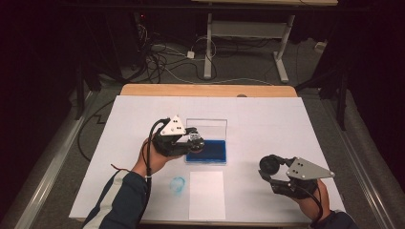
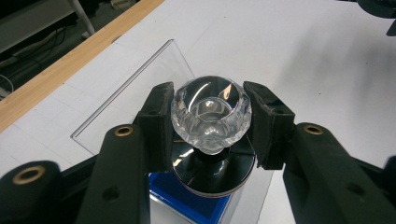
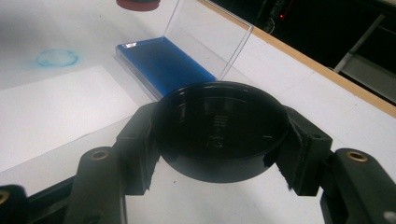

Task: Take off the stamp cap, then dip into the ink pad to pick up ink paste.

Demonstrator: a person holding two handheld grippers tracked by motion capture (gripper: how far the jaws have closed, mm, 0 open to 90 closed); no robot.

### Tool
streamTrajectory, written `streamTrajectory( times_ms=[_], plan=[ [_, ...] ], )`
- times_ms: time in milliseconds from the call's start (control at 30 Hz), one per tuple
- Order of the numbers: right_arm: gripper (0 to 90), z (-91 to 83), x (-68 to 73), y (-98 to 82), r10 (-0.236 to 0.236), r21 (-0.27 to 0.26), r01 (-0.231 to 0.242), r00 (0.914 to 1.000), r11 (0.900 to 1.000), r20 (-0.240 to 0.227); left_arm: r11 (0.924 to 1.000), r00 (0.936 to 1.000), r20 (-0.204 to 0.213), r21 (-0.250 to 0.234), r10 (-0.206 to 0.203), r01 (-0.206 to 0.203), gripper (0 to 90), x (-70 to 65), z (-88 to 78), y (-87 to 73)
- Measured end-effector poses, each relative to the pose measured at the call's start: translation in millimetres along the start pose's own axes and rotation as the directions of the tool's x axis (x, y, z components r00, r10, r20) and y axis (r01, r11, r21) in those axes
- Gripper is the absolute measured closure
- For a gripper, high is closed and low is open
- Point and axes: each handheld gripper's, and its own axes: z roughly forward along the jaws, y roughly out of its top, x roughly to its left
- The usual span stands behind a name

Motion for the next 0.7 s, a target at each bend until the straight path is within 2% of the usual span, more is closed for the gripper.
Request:
streamTrajectory(
  times_ms=[700],
  plan=[
    [38.3,3.2,1.9,-0.3,-0.004,0.008,0.004,0.9999,1.000,-0.010,0.9990,0.9993,0.026,0.037,-0.027,0.026,54.1,8.4,38.1,2.6]
  ],
)
